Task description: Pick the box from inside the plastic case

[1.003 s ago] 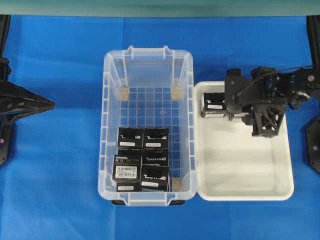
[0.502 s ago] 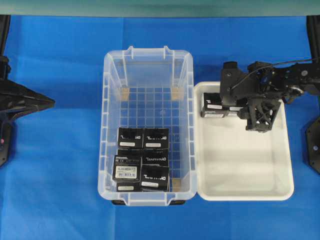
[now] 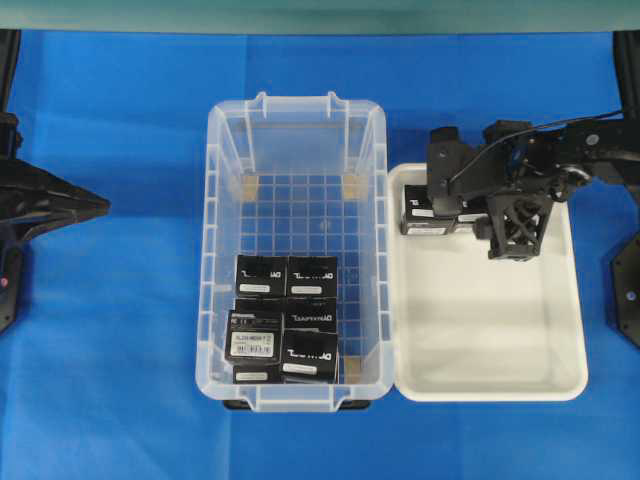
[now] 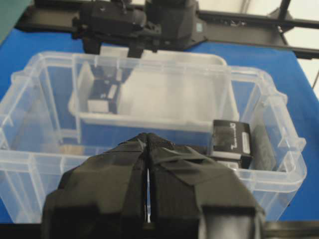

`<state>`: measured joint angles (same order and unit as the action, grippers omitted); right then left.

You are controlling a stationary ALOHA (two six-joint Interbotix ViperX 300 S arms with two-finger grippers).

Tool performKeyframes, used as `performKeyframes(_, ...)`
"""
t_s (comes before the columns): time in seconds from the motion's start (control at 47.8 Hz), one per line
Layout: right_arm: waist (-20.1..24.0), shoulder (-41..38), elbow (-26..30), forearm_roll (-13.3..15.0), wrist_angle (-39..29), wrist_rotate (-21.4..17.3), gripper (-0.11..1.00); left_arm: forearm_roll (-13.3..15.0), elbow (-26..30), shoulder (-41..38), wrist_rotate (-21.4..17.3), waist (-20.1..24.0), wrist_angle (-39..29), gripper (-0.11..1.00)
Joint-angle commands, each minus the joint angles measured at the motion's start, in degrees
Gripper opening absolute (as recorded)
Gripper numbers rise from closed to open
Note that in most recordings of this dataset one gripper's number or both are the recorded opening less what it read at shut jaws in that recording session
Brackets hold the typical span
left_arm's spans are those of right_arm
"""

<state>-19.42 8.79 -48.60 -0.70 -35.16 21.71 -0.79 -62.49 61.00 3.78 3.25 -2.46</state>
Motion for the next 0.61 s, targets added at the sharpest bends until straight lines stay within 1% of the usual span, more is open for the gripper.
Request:
performKeyframes(0.0,0.26,-0.44,0.53,0.00,0.44,0.00,0.85,-0.18,1.67,-0.53,-0.09,0.18,0.26,-0.04)
performKeyframes(0.063,0.26,-0.44,0.44,0.00,0.53,0.00,0.96,-0.18,1.67,-0.53,-0.09,0.18,0.35,-0.04)
performKeyframes(0.105,0.26,-0.26,0.53,0.00,0.53,0.00,0.99,-0.18,1.67,-0.62,-0.09,0.18,0.35,-0.04)
performKeyframes(0.355,0.35,3.25,2.64,-0.09,-1.14,-0.09,0.98,-0.18,1.67,-0.53,-0.09,0.18,0.35,-0.04)
performKeyframes(0.523,0.18,9.93,6.24,-0.26,-5.71,-0.53,0.98,-0.18,1.76,-0.44,-0.09,0.18,0.35,-0.04)
performKeyframes(0.585,-0.18,13.18,7.29,-0.79,-6.68,-1.14,0.98,-0.18,1.76,-0.44,0.00,0.18,0.35,-0.04)
